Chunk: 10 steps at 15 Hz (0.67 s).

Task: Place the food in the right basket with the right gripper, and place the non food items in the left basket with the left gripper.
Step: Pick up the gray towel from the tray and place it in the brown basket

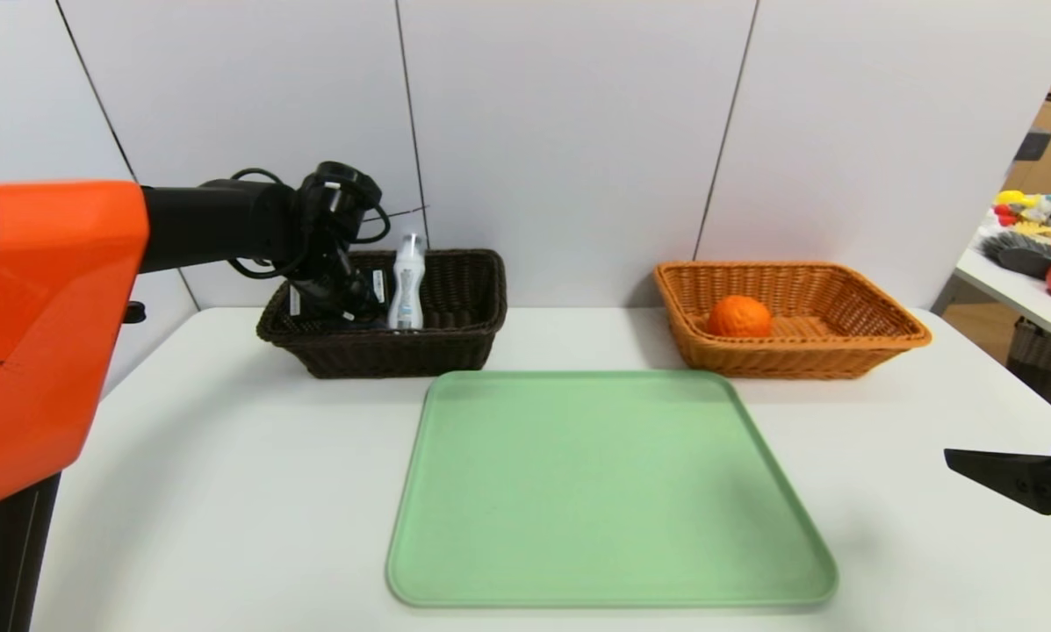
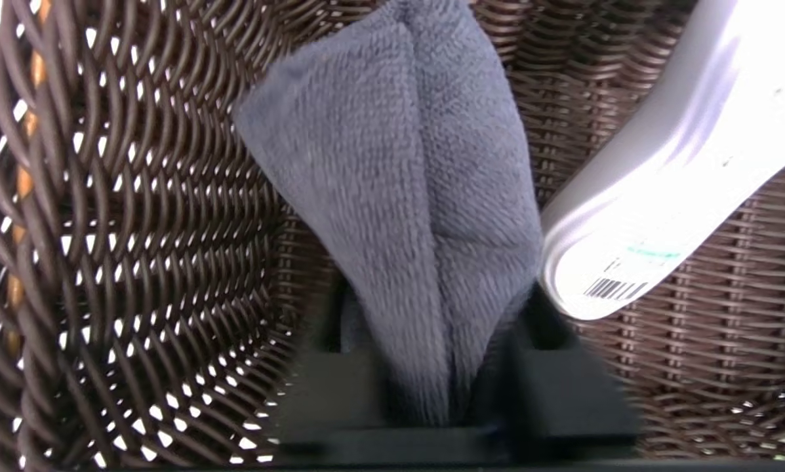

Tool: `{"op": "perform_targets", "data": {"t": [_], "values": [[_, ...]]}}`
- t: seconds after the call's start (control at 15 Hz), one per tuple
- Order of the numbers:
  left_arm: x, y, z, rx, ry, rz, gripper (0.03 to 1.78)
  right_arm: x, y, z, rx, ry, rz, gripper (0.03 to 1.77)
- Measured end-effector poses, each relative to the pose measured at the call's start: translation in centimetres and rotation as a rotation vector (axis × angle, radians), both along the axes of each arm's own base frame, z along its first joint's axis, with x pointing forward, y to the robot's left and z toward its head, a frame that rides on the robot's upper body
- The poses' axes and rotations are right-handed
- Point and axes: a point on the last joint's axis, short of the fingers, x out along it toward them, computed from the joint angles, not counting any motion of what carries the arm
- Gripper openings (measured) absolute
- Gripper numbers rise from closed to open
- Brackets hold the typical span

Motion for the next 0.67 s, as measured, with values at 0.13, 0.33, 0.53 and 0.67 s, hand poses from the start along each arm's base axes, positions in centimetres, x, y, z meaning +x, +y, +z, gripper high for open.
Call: {"op": "perform_targets", "data": {"t": [0.13, 0.33, 0.53, 0.67], "values": [[0.0, 0.0, 0.0, 0.000, -0.001, -0.001, 0.86, 0.0, 0.0, -0.1, -0.001, 0.003, -0.001, 1.70], [0.0, 0.0, 0.1, 0.000, -0.004, -0.001, 1.13, 0.1, 0.0, -0.3, -0.001, 0.012, -0.003, 1.70], [-0.6, 0.1, 1.2, -0.005, -0.023, -0.003, 1.32, 0.1, 0.0, -0.6, -0.004, 0.022, -0.003, 1.70], [-1.2, 0.0, 2.4, -0.010, -0.046, -0.009, 1.41, 0.0, 0.0, -0.8, -0.005, 0.027, -0.003, 1.70]]}}
